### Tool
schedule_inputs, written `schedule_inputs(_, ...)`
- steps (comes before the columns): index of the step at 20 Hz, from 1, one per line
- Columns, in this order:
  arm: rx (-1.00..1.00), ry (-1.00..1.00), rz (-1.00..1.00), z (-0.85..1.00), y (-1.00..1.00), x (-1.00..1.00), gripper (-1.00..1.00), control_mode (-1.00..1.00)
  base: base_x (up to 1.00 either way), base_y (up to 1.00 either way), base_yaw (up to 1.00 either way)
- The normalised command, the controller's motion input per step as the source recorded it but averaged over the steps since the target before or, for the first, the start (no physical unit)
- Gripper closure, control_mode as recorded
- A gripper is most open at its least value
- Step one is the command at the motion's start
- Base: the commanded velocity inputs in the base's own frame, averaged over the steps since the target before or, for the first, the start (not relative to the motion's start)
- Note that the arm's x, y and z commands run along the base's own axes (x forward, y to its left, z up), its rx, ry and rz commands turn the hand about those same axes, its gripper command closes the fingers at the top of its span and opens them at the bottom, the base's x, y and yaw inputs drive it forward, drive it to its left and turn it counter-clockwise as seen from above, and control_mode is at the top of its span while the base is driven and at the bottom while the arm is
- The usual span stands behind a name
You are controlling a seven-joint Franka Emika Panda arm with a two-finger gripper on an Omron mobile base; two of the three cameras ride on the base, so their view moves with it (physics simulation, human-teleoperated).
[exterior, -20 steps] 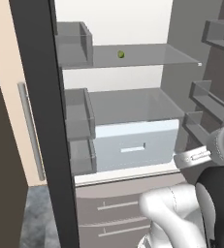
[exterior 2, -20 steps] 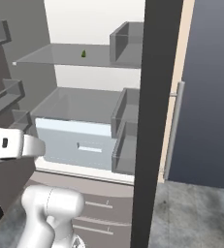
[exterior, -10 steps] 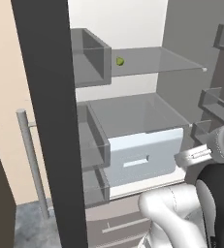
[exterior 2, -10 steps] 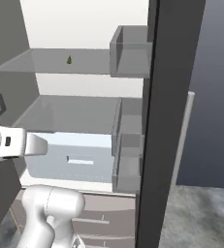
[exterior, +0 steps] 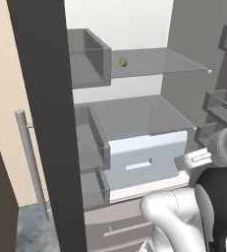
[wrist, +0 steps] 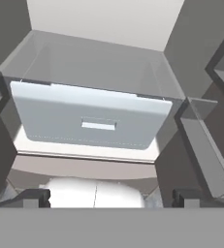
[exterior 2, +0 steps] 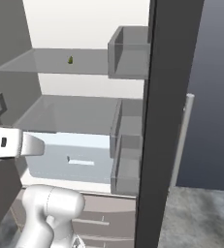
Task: There is a bowl on the dining counter. Grab a lemon wedge from the fridge and place it in the bowl. Then get the liquor bottle and glass cup from the cabinet and place them next to the bowl.
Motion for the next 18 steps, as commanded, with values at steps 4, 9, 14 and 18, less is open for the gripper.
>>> schedule_inputs(4, 0.00, 0.00, 0.00, 0.00, 0.00, 0.00, -1.00, 1.00, 0.75, -0.08, 0.31)
schedule_inputs(9, 0.03, -0.03, 0.07, 0.00, -0.07, 0.23, -1.00, -1.00, 0.42, -0.07, 0.14)
schedule_inputs(14, 0.01, -0.23, 0.12, 0.13, -0.04, 0.40, -1.00, -1.00, 0.00, 0.00, 0.00)
schedule_inputs(18, 0.00, -0.23, 0.02, 0.42, 0.14, 0.27, -1.00, -1.00, 0.00, 0.00, 0.00)
